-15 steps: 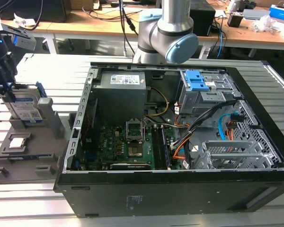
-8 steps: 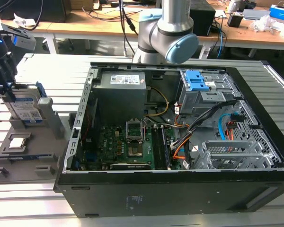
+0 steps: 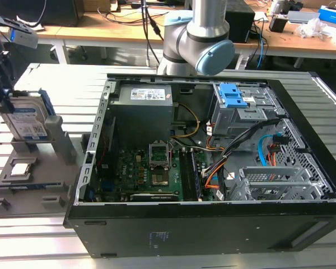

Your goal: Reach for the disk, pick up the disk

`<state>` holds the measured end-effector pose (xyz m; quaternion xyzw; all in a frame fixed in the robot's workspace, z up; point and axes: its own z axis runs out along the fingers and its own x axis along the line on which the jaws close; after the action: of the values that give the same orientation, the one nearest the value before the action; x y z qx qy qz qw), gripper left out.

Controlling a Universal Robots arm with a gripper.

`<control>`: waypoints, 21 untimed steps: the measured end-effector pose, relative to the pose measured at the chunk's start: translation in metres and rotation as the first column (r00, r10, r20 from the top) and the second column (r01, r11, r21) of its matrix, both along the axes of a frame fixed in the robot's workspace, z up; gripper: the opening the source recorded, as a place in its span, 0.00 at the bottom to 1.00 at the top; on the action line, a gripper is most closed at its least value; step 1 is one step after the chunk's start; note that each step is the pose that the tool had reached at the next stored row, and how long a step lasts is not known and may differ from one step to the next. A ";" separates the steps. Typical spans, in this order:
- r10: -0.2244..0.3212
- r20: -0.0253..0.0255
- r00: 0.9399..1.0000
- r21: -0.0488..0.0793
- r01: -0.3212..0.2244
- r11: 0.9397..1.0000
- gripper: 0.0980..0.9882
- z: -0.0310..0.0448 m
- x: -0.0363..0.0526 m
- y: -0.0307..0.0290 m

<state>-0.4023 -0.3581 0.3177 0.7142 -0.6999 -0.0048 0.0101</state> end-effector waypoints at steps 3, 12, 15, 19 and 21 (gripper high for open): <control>0.000 0.000 1.000 0.000 0.000 1.000 0.30 0.0073 0.0000 0.0001; 0.000 0.000 1.000 0.000 0.000 1.000 0.30 0.0253 0.0003 0.0003; 0.000 0.000 1.000 0.000 0.000 1.000 0.30 0.0313 0.0005 0.0002; 0.000 0.000 1.000 0.000 0.000 1.000 0.30 0.0423 0.0010 0.0002; 0.000 -0.001 1.000 0.000 0.000 1.000 0.30 0.0450 0.0012 0.0002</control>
<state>-0.4011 -0.3579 0.3627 0.7141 -0.6999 -0.0050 0.0102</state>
